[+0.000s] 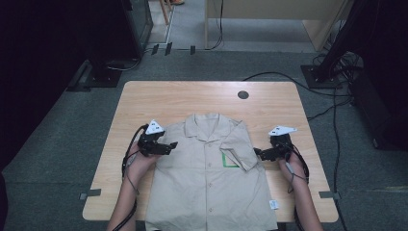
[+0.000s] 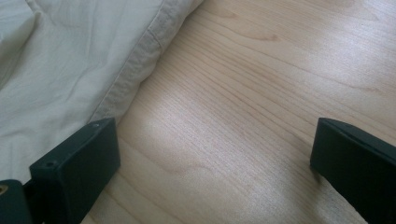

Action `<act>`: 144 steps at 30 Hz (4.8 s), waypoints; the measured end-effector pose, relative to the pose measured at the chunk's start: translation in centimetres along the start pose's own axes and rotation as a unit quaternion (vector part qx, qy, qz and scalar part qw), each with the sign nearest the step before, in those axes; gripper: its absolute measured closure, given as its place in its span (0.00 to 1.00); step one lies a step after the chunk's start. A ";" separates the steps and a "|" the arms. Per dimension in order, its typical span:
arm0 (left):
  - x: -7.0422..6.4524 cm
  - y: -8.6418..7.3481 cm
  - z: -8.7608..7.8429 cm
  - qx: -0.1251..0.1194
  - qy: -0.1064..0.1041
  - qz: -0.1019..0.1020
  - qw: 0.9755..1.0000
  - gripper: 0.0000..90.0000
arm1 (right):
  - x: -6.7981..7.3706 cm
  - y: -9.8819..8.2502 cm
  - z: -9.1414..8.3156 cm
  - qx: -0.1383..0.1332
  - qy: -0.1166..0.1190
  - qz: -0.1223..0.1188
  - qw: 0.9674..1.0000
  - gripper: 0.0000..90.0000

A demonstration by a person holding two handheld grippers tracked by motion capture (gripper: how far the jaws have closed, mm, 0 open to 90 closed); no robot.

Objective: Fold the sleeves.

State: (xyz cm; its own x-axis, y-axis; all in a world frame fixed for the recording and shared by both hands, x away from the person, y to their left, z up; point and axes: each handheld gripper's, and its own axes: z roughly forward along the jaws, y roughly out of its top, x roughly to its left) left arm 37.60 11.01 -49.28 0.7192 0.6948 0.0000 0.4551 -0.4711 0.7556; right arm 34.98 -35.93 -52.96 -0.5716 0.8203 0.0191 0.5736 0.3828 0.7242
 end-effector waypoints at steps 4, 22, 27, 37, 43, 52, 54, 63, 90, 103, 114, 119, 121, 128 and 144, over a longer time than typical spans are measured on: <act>0.3 -0.2 -0.2 -0.001 0.003 -0.003 1.000 0.26 | 0.0 0.0 0.0 0.000 0.000 0.000 1.000 0.01; 1.5 -0.9 -0.7 -0.001 0.008 -0.009 1.000 0.26 | 0.0 0.0 0.0 0.000 0.000 0.000 1.000 0.01; 1.7 -1.0 -0.9 -0.003 0.011 -0.009 1.000 0.26 | 0.0 0.0 0.0 0.000 0.000 0.000 1.000 0.01; 2.5 -1.5 -1.2 -0.006 0.013 -0.016 1.000 0.26 | 0.0 0.0 0.0 0.000 0.000 0.000 1.000 0.01; 2.7 -1.7 -1.3 -0.009 0.015 -0.017 1.000 0.26 | 0.0 0.0 0.0 0.000 0.000 0.000 1.000 0.01; 3.2 -2.1 -1.3 -0.009 0.025 -0.016 1.000 0.26 | 0.0 0.0 0.0 0.000 0.000 0.000 1.000 0.01; 3.3 -2.1 -1.4 -0.007 0.025 -0.015 1.000 0.26 | 0.0 0.0 0.0 0.000 0.000 0.000 1.000 0.01; 4.2 -2.7 -1.9 -0.014 0.032 -0.024 0.999 0.26 | 0.0 0.0 0.0 0.000 0.000 0.000 1.000 0.01; 6.3 -3.9 -2.0 -0.009 0.045 -0.035 0.998 0.27 | 0.0 0.0 0.0 0.000 -0.001 0.001 1.000 0.01; 7.0 -4.5 -2.3 -0.007 0.052 -0.042 0.998 0.27 | 0.2 -0.1 -0.1 0.000 -0.007 0.007 1.000 0.01; 7.9 -5.1 -2.7 -0.011 0.057 -0.051 0.997 0.27 | 0.2 -0.1 -0.1 -0.001 -0.009 0.007 1.000 0.01; 8.1 -5.4 -2.8 -0.010 0.059 -0.054 0.997 0.27 | 0.3 -0.1 -0.1 0.000 -0.007 0.006 1.000 0.01; 8.3 -5.6 -3.0 -0.008 0.062 -0.057 0.996 0.27 | 0.3 -0.1 -0.1 0.000 -0.007 0.006 1.000 0.01; 8.7 -6.2 -3.3 -0.009 0.061 -0.066 0.996 0.29 | 0.3 -0.1 -0.1 0.000 -0.003 0.003 1.000 0.01; 8.3 -6.5 -3.7 -0.012 0.066 -0.058 0.996 0.66 | 0.3 -0.1 -0.1 0.000 -0.003 0.003 1.000 0.01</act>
State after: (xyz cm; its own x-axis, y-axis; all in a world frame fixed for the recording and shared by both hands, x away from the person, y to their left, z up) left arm 38.64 21.88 -51.78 0.5863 0.8101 -0.0044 0.5175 -0.3704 0.7714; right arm 34.71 -35.76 -52.97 -0.5646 0.8251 0.0186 0.5762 0.3780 0.7247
